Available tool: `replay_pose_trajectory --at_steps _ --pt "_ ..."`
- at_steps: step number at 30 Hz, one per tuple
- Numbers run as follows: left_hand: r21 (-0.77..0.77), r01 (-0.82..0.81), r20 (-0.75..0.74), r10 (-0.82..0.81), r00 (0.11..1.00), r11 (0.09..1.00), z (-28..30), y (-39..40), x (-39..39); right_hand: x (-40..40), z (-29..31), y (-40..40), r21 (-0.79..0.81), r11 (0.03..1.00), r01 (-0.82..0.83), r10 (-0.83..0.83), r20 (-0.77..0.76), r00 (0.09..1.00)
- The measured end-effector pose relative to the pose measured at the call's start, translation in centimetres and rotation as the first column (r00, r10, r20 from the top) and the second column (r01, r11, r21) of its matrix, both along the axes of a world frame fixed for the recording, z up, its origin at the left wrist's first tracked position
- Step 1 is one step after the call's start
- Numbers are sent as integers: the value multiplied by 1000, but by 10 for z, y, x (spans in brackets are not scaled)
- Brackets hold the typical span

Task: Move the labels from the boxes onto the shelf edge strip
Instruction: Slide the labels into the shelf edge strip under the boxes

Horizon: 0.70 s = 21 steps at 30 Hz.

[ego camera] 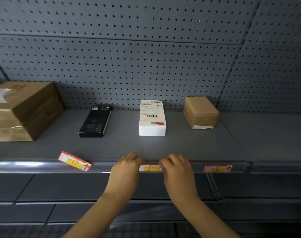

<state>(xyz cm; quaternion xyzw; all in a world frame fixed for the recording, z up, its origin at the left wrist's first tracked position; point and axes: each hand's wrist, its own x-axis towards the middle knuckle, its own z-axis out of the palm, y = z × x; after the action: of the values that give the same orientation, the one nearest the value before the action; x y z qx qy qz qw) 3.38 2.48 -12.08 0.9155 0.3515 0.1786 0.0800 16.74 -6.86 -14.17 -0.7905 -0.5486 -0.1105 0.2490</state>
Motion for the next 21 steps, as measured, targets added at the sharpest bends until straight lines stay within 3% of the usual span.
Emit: replay_pose_trajectory --at_steps 5,21 --pt "-47 -28 -33 27 999 998 -7 -5 5 5 -1 -2 -23 999 -27 26 -7 1000" --pt "8 -23 -44 23 999 1000 -7 -13 7 5 -4 -7 -50 991 -124 121 -54 991"
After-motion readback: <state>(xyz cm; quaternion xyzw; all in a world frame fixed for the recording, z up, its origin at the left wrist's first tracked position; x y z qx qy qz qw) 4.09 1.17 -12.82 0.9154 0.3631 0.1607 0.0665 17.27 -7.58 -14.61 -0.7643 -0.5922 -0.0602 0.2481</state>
